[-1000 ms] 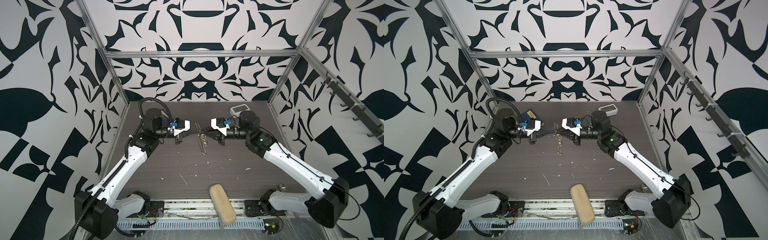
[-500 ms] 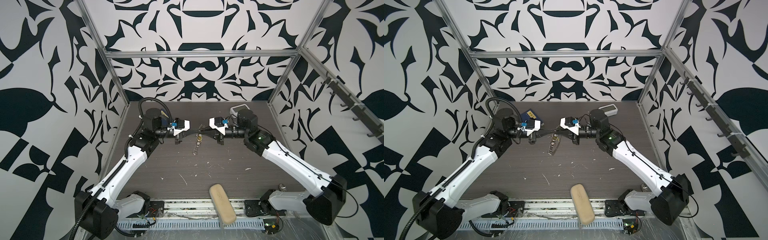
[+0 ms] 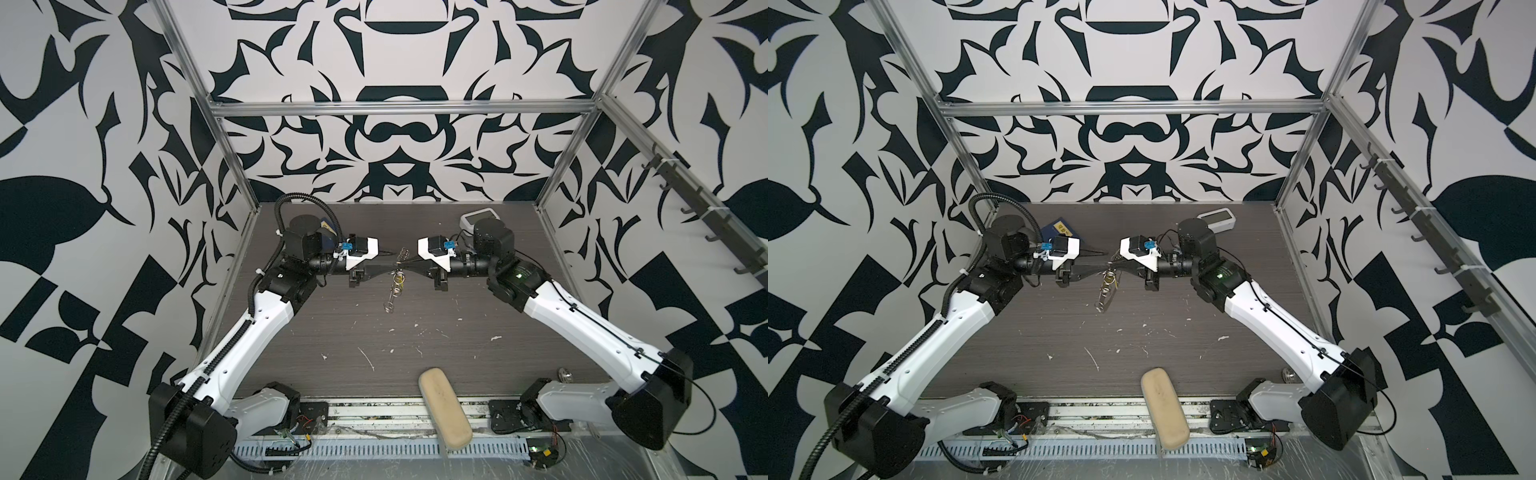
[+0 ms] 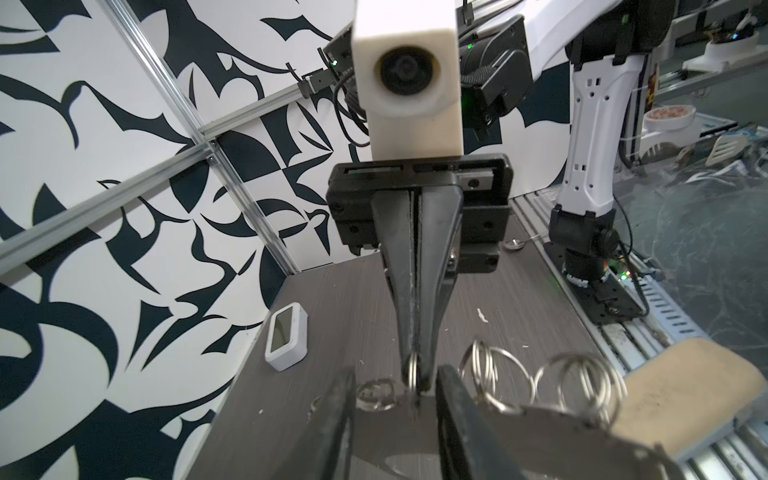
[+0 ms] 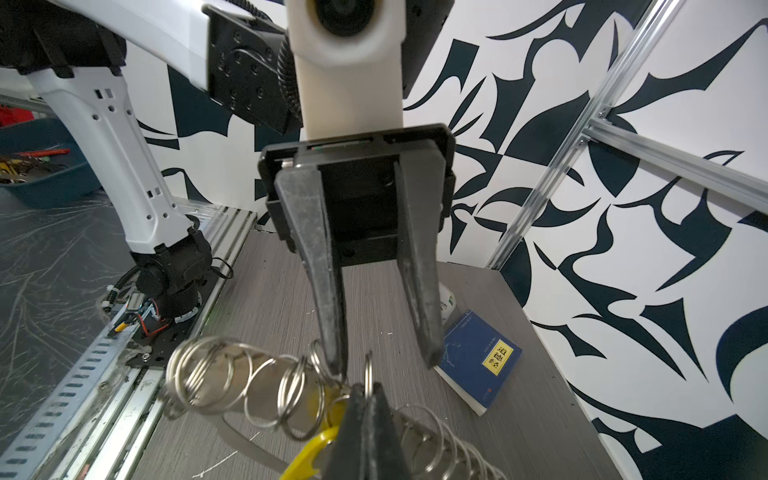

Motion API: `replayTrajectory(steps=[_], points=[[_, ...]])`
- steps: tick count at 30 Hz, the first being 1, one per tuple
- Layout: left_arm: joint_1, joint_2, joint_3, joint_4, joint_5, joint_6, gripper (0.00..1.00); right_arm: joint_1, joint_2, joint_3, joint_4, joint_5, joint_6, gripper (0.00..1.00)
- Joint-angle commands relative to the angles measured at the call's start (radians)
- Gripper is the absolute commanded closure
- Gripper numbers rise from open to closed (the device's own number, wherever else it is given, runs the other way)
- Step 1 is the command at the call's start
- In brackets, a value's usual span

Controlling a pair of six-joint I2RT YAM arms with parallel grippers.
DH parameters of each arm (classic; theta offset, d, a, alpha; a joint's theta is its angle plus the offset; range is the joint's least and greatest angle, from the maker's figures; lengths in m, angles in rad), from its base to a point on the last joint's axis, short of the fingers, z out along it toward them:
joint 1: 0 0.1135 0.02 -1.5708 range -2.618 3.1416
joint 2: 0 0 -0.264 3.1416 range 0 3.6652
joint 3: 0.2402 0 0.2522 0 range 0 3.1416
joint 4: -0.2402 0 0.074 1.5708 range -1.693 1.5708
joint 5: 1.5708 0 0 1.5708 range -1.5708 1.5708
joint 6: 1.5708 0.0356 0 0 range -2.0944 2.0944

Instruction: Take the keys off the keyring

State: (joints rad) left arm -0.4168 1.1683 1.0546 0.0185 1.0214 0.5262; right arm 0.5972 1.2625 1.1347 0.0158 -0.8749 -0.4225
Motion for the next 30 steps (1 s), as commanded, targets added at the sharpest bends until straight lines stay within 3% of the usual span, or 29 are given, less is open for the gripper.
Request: replayTrajectory(steps=[1, 6, 15, 18, 24, 30], points=[[0.018, 0.008, 0.045, -0.006, 0.03, -0.021, 0.63, -0.039, -0.047, 0.002, 0.14, -0.069, 0.057, 1.0], [0.021, 0.041, 0.086, -0.036, 0.036, -0.07, 0.66, -0.07, -0.034, -0.002, 0.231, -0.134, 0.196, 1.0], [0.021, 0.059, 0.011, 0.133, 0.028, -0.247, 0.75, -0.074, -0.006, -0.105, 0.421, -0.148, 0.351, 1.0], [0.021, 0.059, -0.036, 0.186, 0.071, -0.26, 0.81, -0.074, -0.016, -0.142, 0.434, -0.14, 0.338, 1.0], [0.019, 0.042, -0.121, 0.236, 0.12, -0.272, 0.77, -0.074, -0.049, -0.202, 0.409, -0.125, 0.274, 1.0], [-0.003, 0.031, -0.18, 0.254, 0.1, -0.261, 0.76, -0.073, -0.055, -0.232, 0.413, -0.138, 0.253, 1.0]])
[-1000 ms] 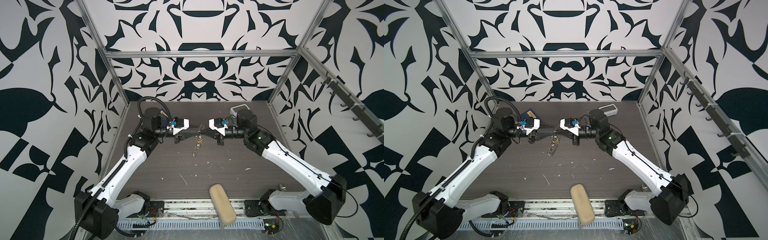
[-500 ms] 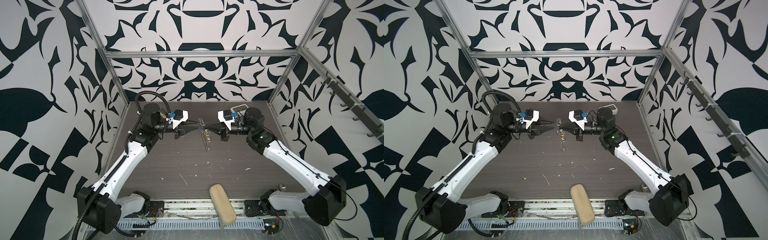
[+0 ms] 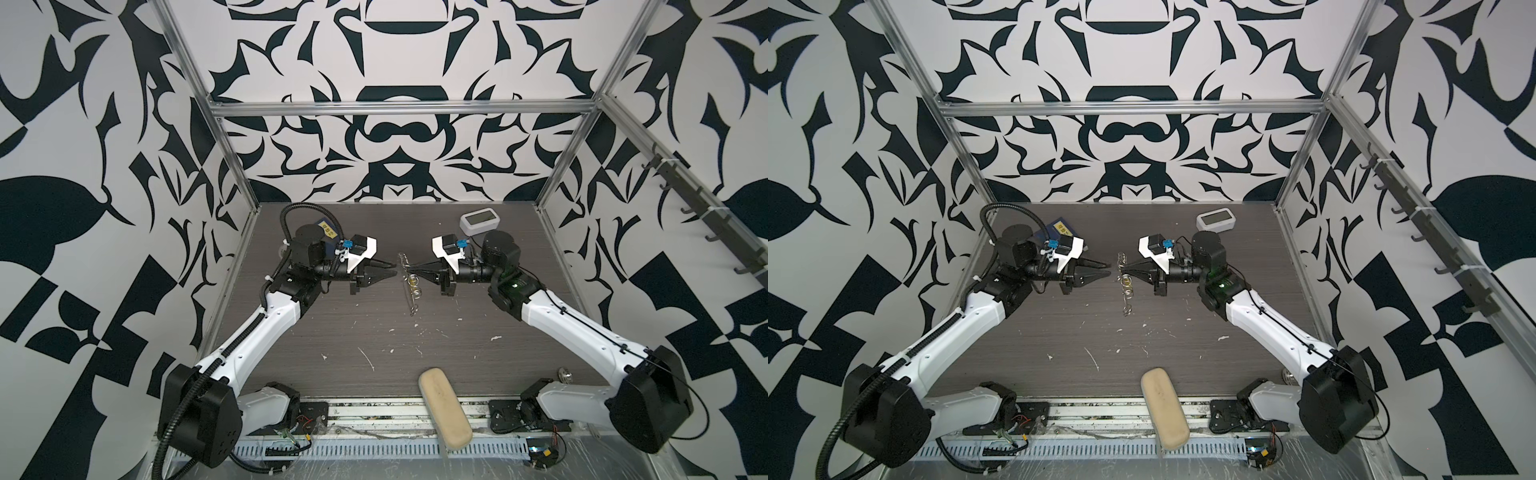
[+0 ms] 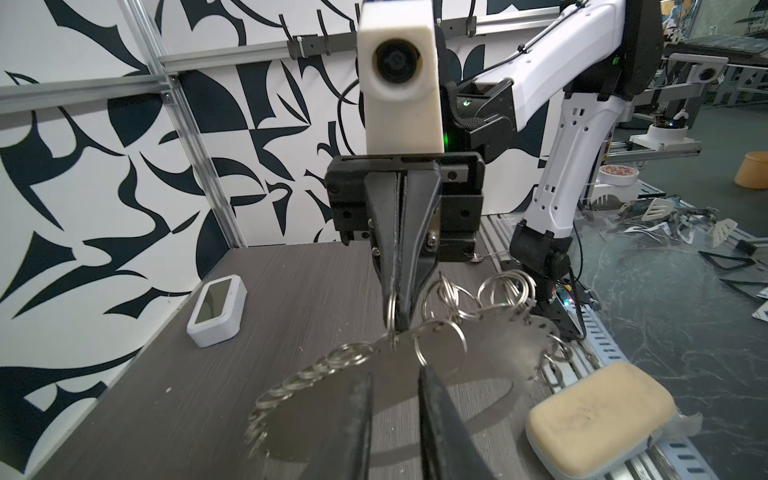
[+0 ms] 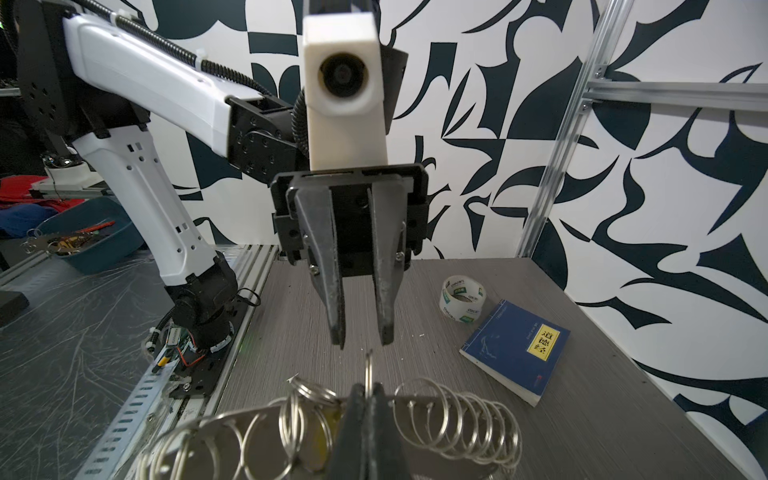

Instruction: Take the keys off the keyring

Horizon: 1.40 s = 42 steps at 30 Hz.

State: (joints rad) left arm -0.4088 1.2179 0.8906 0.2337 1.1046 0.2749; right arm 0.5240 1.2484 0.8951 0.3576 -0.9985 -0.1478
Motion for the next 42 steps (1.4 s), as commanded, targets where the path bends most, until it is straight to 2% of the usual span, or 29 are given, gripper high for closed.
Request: replayTrajectory(steps=[1, 20, 26, 33, 36, 42], points=[[-0.015, -0.017, -0.019, 0.041, 0.01, -0.006, 0.76, 0.001, -0.039, 0.003, 0.069, -0.016, -0.033, 1.0], [-0.045, 0.049, 0.004, 0.115, 0.019, -0.024, 0.8, 0.021, -0.026, -0.002, 0.074, -0.02, -0.059, 1.0], [-0.045, 0.047, -0.001, 0.136, 0.013, -0.032, 0.85, 0.028, -0.02, 0.005, 0.055, -0.02, -0.074, 1.0], [-0.046, 0.048, -0.004, 0.145, 0.014, -0.045, 0.98, 0.037, -0.015, 0.013, 0.042, -0.02, -0.089, 1.0], [-0.045, 0.044, -0.007, 0.147, 0.003, -0.044, 0.98, 0.041, -0.015, 0.014, 0.023, -0.02, -0.108, 1.0], [-0.045, 0.046, -0.002, 0.147, 0.0, -0.045, 0.9, 0.042, -0.017, 0.017, 0.013, -0.016, -0.114, 1.0]])
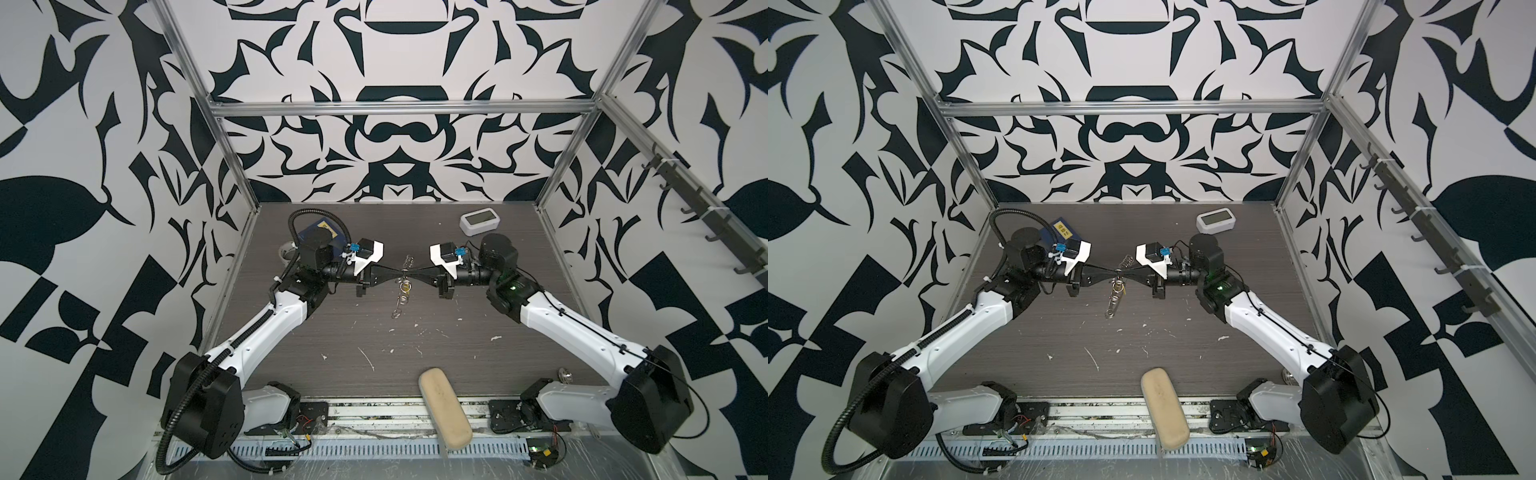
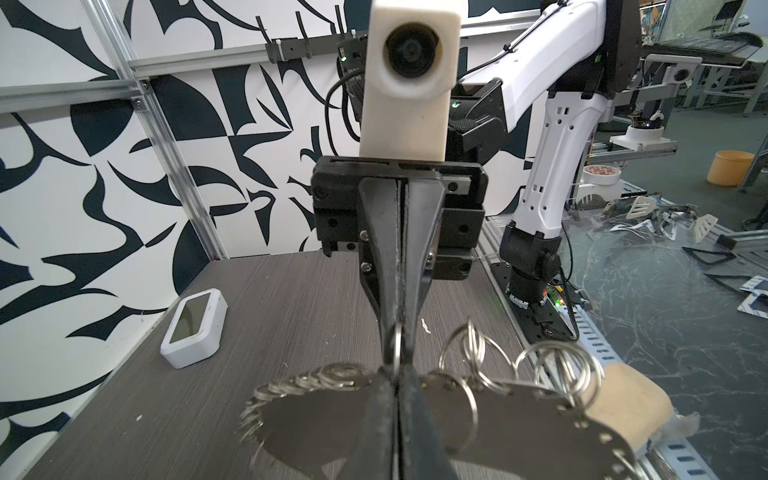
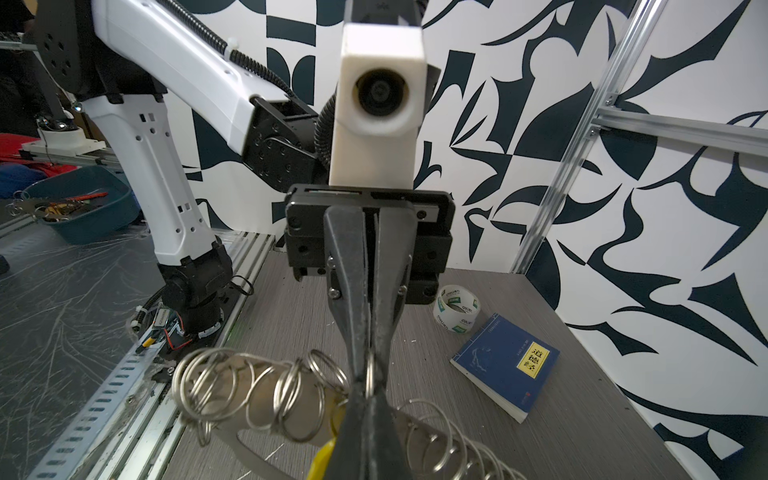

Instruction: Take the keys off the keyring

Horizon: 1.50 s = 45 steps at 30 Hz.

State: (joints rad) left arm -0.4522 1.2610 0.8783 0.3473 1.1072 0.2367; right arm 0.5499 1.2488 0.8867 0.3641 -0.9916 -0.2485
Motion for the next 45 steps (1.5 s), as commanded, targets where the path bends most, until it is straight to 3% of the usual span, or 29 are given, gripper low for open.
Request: replayTrajectory(steps=[1, 8, 12, 17, 20, 22, 31, 45], points=[[-0.002, 0.003, 0.01, 0.034, -0.004, -0.006, 0.88, 0.015, -0.016, 0.027, 0.005, -0.025, -0.014, 1.0], [-0.003, -0.002, 0.005, 0.038, -0.011, -0.007, 0.86, 0.018, -0.015, 0.029, 0.002, -0.021, -0.014, 1.0], [-0.001, -0.002, 0.004, 0.037, -0.005, -0.006, 0.99, 0.018, -0.012, 0.032, 0.001, -0.022, -0.015, 1.0], [0.001, -0.025, -0.029, 0.095, -0.038, -0.023, 1.0, 0.02, -0.015, 0.034, -0.002, 0.026, 0.022, 1.0], [0.024, -0.029, -0.091, 0.324, -0.058, -0.169, 1.0, 0.013, -0.035, 0.007, 0.001, 0.079, 0.035, 0.73], [0.036, -0.014, -0.116, 0.467, -0.056, -0.261, 1.0, 0.012, -0.053, -0.022, 0.015, 0.109, 0.037, 0.66], [0.08, 0.069, -0.154, 0.766, -0.021, -0.44, 1.0, 0.003, -0.072, -0.061, -0.007, 0.131, 0.041, 0.64], [0.082, 0.089, -0.122, 0.778, -0.009, -0.471, 1.0, 0.008, 0.0, -0.08, 0.151, 0.189, 0.086, 0.58]])
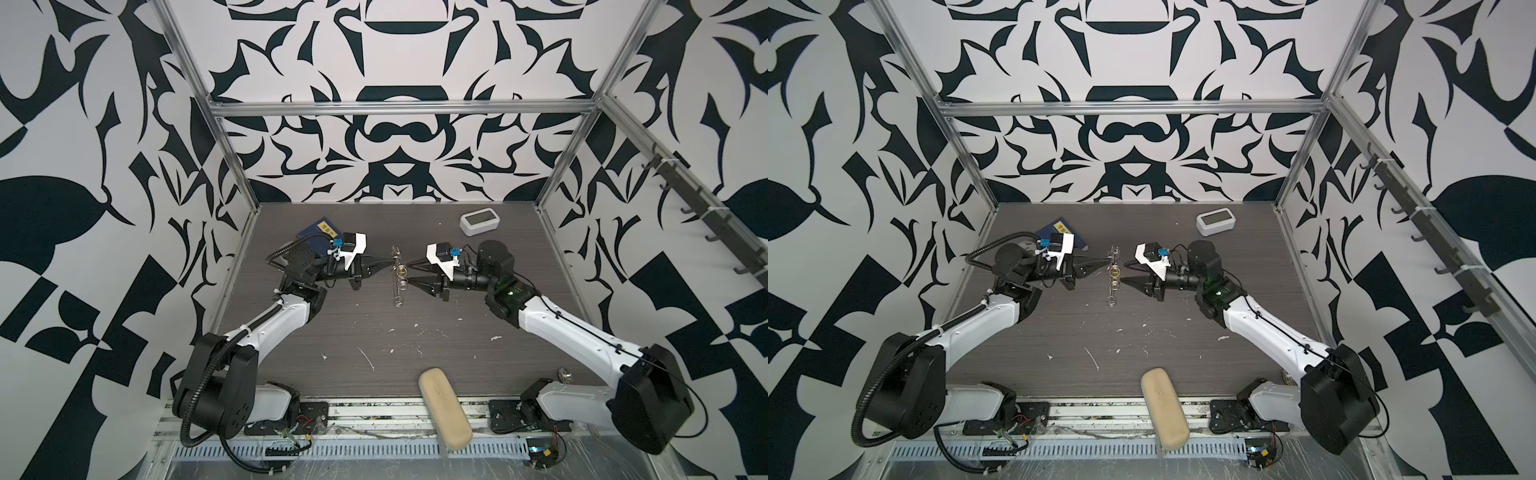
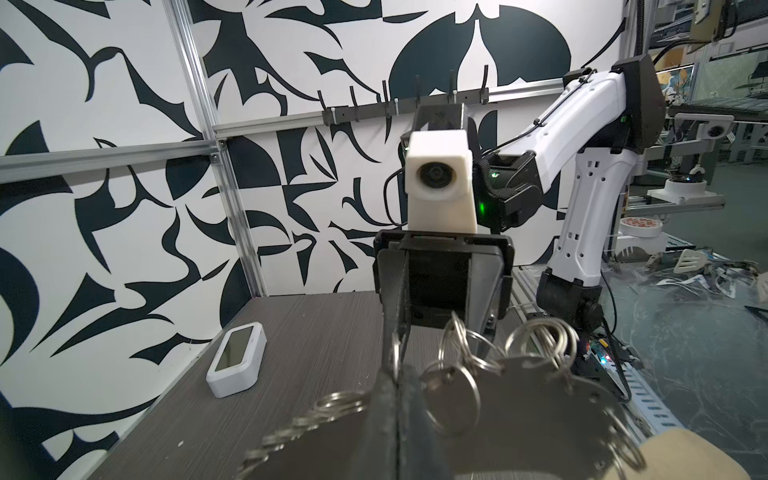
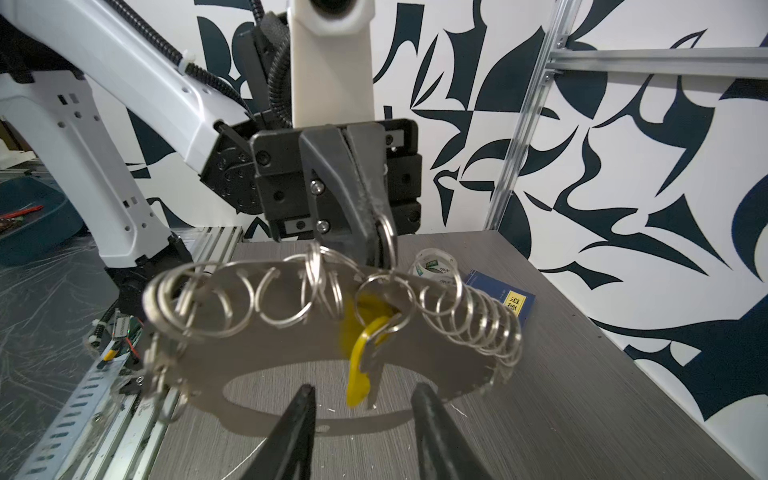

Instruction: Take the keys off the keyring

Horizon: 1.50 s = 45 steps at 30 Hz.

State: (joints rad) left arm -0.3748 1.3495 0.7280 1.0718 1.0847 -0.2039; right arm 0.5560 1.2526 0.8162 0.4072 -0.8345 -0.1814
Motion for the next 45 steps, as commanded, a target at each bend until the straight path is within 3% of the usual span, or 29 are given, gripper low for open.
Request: replayTrajectory(steps=[1, 15, 16, 20, 32, 39, 45], points=[[0.003, -0.001, 0.03, 0.049, 0.014, -0.029, 1.0, 0.002, 0.003, -0.012, 0.13, 0.032, 0.028, 0.58], [0.004, -0.004, 0.033, 0.033, 0.018, -0.025, 1.0, 0.044, 0.098, 0.015, 0.277, 0.004, 0.106, 0.64], [0.003, -0.005, 0.031, 0.033, 0.018, -0.024, 1.0, 0.043, 0.1, 0.018, 0.281, 0.003, 0.108, 0.67], [0.005, -0.017, 0.02, 0.019, 0.012, 0.0, 1.0, 0.044, 0.09, 0.022, 0.262, 0.016, 0.097, 1.0], [0.003, -0.067, -0.038, -0.047, -0.131, 0.171, 1.0, 0.042, -0.088, 0.059, -0.238, 0.153, -0.214, 1.0], [-0.013, -0.113, -0.041, -0.124, -0.208, 0.234, 1.0, 0.043, -0.108, 0.1, -0.335, 0.265, -0.333, 1.0], [-0.072, -0.18, -0.005, -0.417, -0.352, 0.398, 1.0, 0.065, -0.137, 0.095, -0.289, 0.383, -0.444, 1.0]])
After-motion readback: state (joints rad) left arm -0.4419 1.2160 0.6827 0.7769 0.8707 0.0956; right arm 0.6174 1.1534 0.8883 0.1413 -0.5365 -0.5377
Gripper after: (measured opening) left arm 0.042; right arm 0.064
